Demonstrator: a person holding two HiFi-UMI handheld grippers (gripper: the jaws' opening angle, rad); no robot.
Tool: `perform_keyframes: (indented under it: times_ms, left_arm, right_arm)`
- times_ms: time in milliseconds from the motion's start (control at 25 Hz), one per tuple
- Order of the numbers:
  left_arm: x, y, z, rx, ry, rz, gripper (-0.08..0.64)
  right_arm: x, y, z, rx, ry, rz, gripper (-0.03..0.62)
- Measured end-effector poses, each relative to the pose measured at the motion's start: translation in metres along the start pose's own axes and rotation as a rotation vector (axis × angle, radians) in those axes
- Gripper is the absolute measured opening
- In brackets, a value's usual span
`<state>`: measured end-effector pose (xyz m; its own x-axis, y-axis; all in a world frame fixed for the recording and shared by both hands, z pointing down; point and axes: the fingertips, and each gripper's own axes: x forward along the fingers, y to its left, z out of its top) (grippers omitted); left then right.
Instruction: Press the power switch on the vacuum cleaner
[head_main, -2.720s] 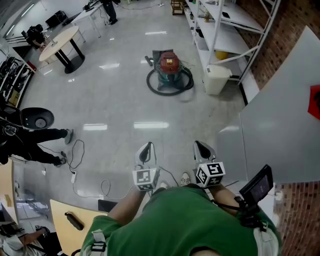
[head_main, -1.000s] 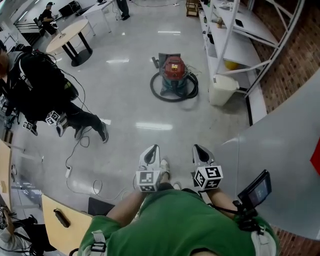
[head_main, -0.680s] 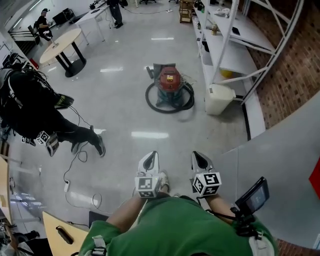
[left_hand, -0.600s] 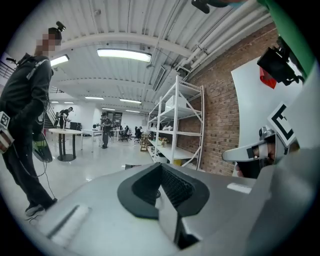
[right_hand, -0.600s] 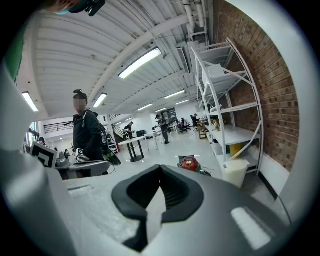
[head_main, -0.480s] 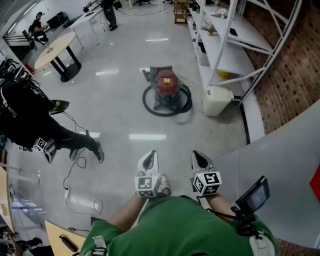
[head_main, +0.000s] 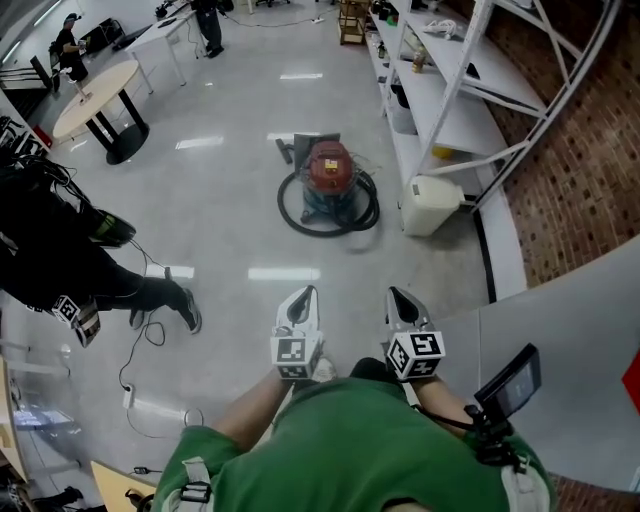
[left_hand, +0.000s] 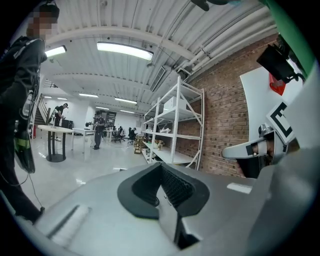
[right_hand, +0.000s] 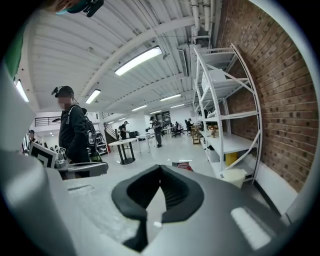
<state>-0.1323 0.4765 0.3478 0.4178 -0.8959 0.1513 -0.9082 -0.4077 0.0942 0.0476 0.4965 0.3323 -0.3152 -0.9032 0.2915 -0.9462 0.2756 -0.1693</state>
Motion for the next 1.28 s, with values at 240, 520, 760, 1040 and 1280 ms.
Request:
perform_keyframes:
  times_ms: [240,520,760,1040,1280]
  left_arm:
    - [0.015,0.019,0.006,0.004,0.007,-0.010,0.008]
    - [0.038,0.034,0.006,-0.003,0.006,0.017,0.008]
    - [0.073,0.042,0.013,-0.001,0.013,0.050,0.008]
    - [0.133,0.045,0.029,0.019,0.036,0.080,0.008]
    - [0.198,0.040,0.035,0.047,0.057,0.089,0.008]
  right_arm:
    - [0.026,0.001,0.011,-0.022,0.002,0.001,0.003]
    - [0.054,-0.010,0.020,-0.029,0.010,0.008,0.003]
    - [0.091,-0.032,0.029,-0.015,0.010,0.032,0.003]
    - [0.141,-0.069,0.053,0.005,0.002,0.066,0.003]
    - [0.184,-0.115,0.068,0.029,0.000,0.082,0.003]
